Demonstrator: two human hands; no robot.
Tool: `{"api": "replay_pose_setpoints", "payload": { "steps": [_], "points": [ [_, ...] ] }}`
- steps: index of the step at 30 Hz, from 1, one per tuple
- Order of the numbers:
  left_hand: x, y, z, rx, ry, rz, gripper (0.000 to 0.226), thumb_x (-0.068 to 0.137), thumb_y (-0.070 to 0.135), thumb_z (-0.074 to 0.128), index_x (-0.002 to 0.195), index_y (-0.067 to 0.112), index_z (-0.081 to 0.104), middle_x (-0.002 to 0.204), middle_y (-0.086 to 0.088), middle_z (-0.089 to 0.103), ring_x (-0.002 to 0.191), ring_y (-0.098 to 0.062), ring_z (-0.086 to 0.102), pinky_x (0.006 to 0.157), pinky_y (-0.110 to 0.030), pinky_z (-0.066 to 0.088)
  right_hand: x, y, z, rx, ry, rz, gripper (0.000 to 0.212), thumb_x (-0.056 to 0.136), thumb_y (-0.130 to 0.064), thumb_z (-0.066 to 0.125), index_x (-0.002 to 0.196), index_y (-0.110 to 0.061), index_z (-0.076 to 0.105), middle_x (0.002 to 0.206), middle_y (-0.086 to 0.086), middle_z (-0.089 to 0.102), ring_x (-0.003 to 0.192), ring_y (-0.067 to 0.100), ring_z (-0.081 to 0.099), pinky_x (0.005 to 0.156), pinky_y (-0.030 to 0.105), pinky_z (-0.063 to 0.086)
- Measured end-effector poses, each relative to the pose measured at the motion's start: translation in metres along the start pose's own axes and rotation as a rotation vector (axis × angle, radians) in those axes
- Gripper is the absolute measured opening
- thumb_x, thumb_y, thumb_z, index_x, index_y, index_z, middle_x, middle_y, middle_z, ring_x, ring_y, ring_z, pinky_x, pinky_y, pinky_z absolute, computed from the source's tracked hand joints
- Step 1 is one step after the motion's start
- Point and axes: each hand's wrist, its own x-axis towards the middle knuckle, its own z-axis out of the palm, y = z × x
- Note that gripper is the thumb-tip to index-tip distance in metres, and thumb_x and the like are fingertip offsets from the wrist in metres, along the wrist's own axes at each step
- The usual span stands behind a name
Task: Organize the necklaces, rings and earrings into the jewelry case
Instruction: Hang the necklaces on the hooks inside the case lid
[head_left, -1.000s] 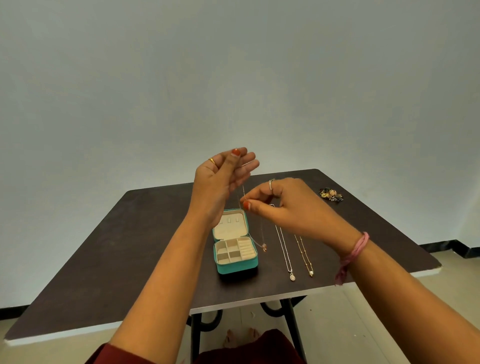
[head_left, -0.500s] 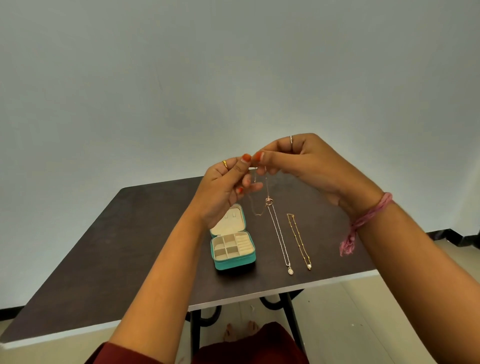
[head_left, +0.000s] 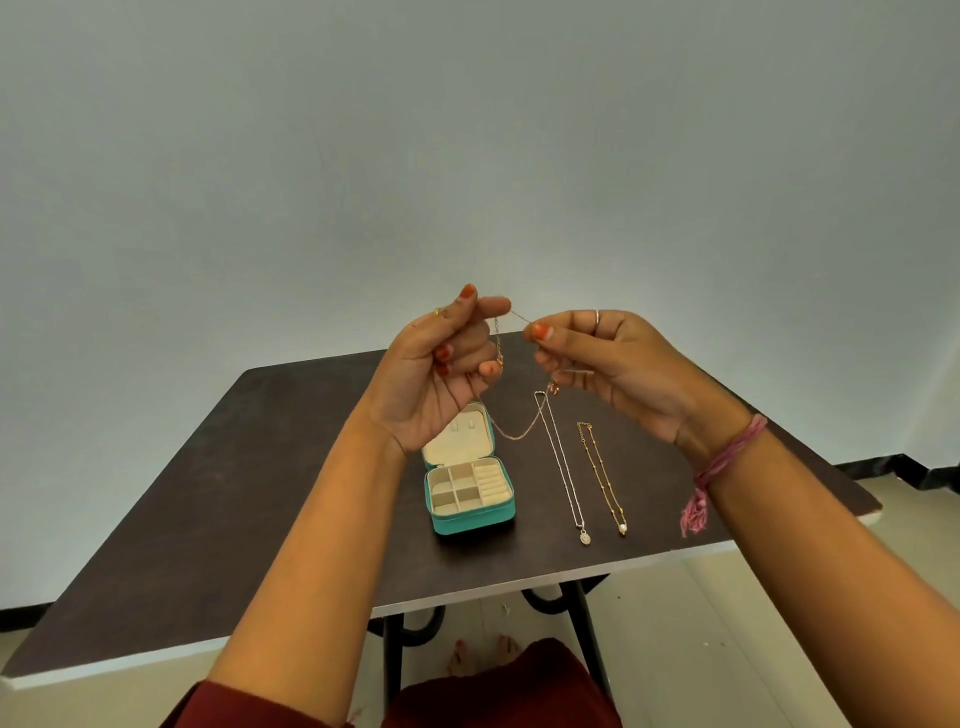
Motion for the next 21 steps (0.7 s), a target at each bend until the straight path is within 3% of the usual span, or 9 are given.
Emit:
{"api": "replay_pose_setpoints", "payload": {
  "steps": [3, 7, 12, 18, 21],
  "points": [
    [0.0, 0.004, -0.003, -0.067, 0.005, 0.031, 0.031, 0.09, 0.024, 0.048, 0.089, 0.006, 0.073, 0.049, 0.009, 0.034, 0.042, -0.003, 0.032, 0.054, -0.017, 0.047, -0.001, 0.01, 0.004, 0.057, -0.011, -0.03, 0.026, 0.074, -0.025, 0.067, 0.098, -0.015, 0.071, 0.08, -0.005, 0.07, 0.077, 0.005, 0.064, 0.076, 0.021, 0.053],
    [0.001, 0.006, -0.003, -0.099, 0.082, 0.112, 0.026, 0.09, 0.021, 0.05, 0.095, 0.005, 0.07, 0.05, 0.008, 0.038, 0.041, -0.004, 0.034, 0.059, -0.019, 0.051, -0.002, 0.021, 0.011, 0.007, -0.003, -0.071, 0.022, 0.079, -0.019, 0.067, 0.101, -0.018, 0.071, 0.09, -0.002, 0.072, 0.085, 0.013, 0.068, 0.086, 0.032, 0.054],
    [0.002, 0.001, -0.003, -0.136, 0.251, 0.18, 0.022, 0.095, 0.022, 0.05, 0.097, 0.006, 0.066, 0.055, 0.007, 0.05, 0.045, -0.003, 0.044, 0.061, -0.019, 0.053, -0.003, 0.028, 0.021, -0.073, 0.03, -0.135, 0.021, 0.085, -0.004, 0.065, 0.105, -0.013, 0.068, 0.089, 0.001, 0.071, 0.081, 0.013, 0.07, 0.073, 0.019, 0.054],
    [0.001, -0.001, -0.005, -0.257, 0.335, 0.261, 0.023, 0.095, 0.021, 0.054, 0.087, 0.007, 0.07, 0.077, -0.003, 0.071, 0.061, -0.006, 0.066, 0.07, -0.026, 0.059, -0.002, 0.035, 0.023, -0.263, 0.09, -0.135, 0.019, 0.084, -0.01, 0.069, 0.1, -0.02, 0.068, 0.09, 0.002, 0.074, 0.084, 0.011, 0.071, 0.083, 0.025, 0.055],
    [0.0, -0.003, -0.006, -0.227, 0.336, 0.28, 0.021, 0.096, 0.019, 0.051, 0.097, 0.006, 0.067, 0.091, -0.009, 0.074, 0.08, -0.013, 0.071, 0.079, -0.029, 0.058, -0.004, 0.034, 0.023, -0.405, 0.142, -0.174, 0.017, 0.084, -0.016, 0.071, 0.1, -0.023, 0.07, 0.089, -0.004, 0.074, 0.083, 0.006, 0.07, 0.082, 0.024, 0.056]
  ]
}}
